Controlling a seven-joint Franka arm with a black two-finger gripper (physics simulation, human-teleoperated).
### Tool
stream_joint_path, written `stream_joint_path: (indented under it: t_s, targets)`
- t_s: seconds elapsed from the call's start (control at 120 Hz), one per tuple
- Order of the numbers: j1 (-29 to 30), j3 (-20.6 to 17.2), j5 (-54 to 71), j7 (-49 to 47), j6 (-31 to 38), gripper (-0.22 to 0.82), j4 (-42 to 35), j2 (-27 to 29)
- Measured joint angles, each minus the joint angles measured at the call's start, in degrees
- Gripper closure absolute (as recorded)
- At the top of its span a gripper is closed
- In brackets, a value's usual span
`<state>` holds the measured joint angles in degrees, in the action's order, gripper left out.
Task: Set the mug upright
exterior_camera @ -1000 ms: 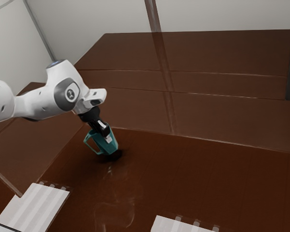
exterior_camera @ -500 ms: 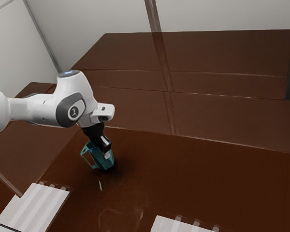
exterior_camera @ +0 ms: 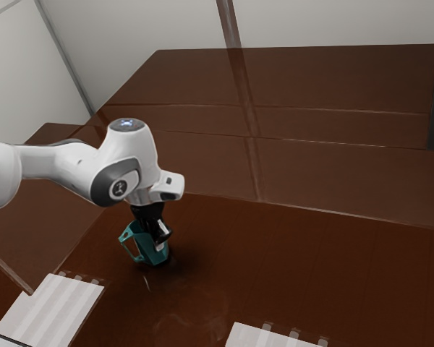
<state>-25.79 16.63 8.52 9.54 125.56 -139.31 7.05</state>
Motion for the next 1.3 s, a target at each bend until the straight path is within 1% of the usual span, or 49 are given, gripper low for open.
stream_joint_path:
  t_s: [0.275, 0.292, 0.433, 0.5, 0.592, 0.7, 0.825, 0.967, 1.158, 1.3]
  targets:
    - [-1.1, 0.0, 2.6, -5.2, -0.4, 0.78, -0.2, -0.9]
    - [-1.1, 0.0, 2.6, -5.4, -0.4, 0.77, -0.2, -1.0]
    - [-1.2, 0.0, 2.8, -6.8, -0.5, 0.45, -0.2, -1.0]
    - [-1.2, 0.0, 2.8, -7.3, -0.5, 0.33, -0.2, -0.7]
    - [-1.2, 0.0, 3.5, -7.9, -0.6, 0.21, 0.0, -0.3]
    - [-1.2, 0.0, 4.4, -8.5, -0.7, 0.13, 0.5, 0.6]
    - [-1.2, 0.0, 5.2, -9.0, -0.7, 0.07, 1.9, 1.6]
    - [-1.2, 0.1, 5.5, -9.4, -0.9, 0.04, 5.4, 2.2]
    - [-0.7, 0.1, 5.1, -9.4, -4.6, 0.01, 15.0, 2.0]
    - [0.4, 0.1, 4.8, -8.8, -10.2, 0.01, 24.3, 1.1]
